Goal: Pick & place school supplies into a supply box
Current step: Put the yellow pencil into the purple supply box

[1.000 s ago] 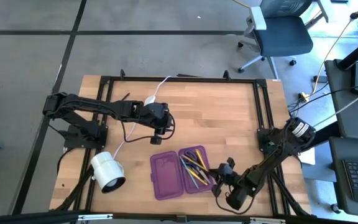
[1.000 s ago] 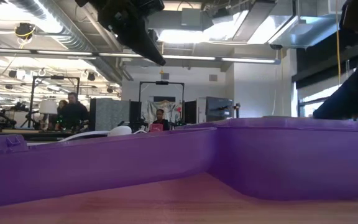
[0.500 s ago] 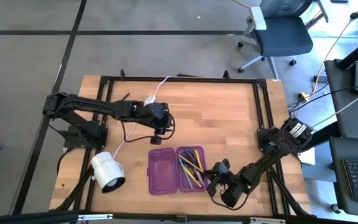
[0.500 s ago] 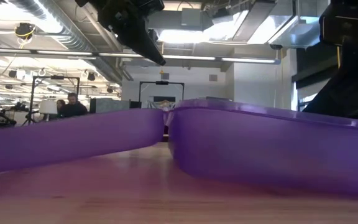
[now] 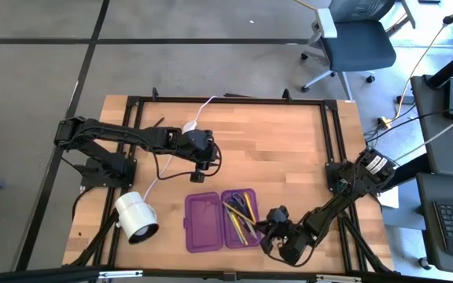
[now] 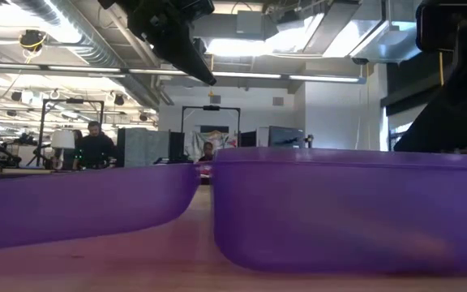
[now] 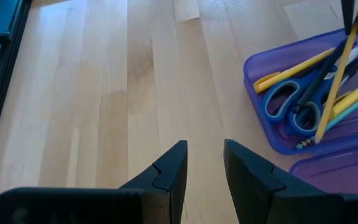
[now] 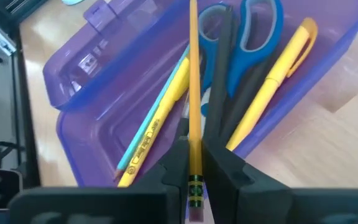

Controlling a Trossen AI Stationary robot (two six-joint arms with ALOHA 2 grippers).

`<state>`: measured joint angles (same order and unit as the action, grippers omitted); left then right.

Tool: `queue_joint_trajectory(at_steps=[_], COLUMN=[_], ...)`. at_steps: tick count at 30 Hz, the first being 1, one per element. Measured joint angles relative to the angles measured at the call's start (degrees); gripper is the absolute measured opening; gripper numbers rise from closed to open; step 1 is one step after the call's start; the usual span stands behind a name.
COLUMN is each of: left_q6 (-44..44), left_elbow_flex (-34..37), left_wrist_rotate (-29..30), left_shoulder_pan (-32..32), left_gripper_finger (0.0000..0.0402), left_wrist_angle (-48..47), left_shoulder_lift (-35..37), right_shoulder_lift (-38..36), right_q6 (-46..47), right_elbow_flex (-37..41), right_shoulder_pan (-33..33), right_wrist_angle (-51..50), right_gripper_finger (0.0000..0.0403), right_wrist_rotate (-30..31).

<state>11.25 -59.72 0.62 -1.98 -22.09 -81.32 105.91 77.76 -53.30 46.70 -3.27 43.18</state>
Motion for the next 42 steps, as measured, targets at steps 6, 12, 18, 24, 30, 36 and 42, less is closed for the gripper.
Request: queue_joint_trajectory(at_steps=[6,12,18,24,30,36,42], left_q6=[0.00,-0.01,-0.02,0.96,2.86,2.89,3.00], left_elbow_flex=[0.00,-0.01,0.00,-0.01,0.00,-0.01,-0.01], left_wrist_rotate=[0.00,0.00,0.00,0.00,0.02,0.02,0.02], left_shoulder_pan=[0.00,0.00,0.00,0.00,-0.02,-0.01,-0.02], left_gripper_finger=[0.0098,0.0098,0.0098,0.0098,0.0098,0.0098,0.0098], left_wrist_angle=[0.01,0.00,0.00,-0.42,-0.42,-0.42,-0.41], left_shoulder_lift=[0.00,0.00,0.00,0.00,0.00,0.00,0.00], right_shoulder_lift=[0.07,0.07,0.07,0.04,0.02,0.00,-0.02], right_q6=[0.02,0.04,6.42,9.57,10.65,13.75,14.24], right_elbow_flex=[-1.74,-3.49,-3.67,-3.69,-3.69,-3.69,-3.71], right_shoulder_pan=[-0.02,-0.79,-2.64,-2.71,-2.71,-2.60,-2.60], right_wrist_angle=[-0.03,-0.03,0.10,0.87,0.99,0.55,-0.55], right_gripper_finger=[0.0040,0.0039,0.0035,0.0035,0.0035,0.0035,0.0035], right_wrist_rotate=[-0.26,-0.70,-4.27,-2.49,-1.85,-1.83,-1.75])
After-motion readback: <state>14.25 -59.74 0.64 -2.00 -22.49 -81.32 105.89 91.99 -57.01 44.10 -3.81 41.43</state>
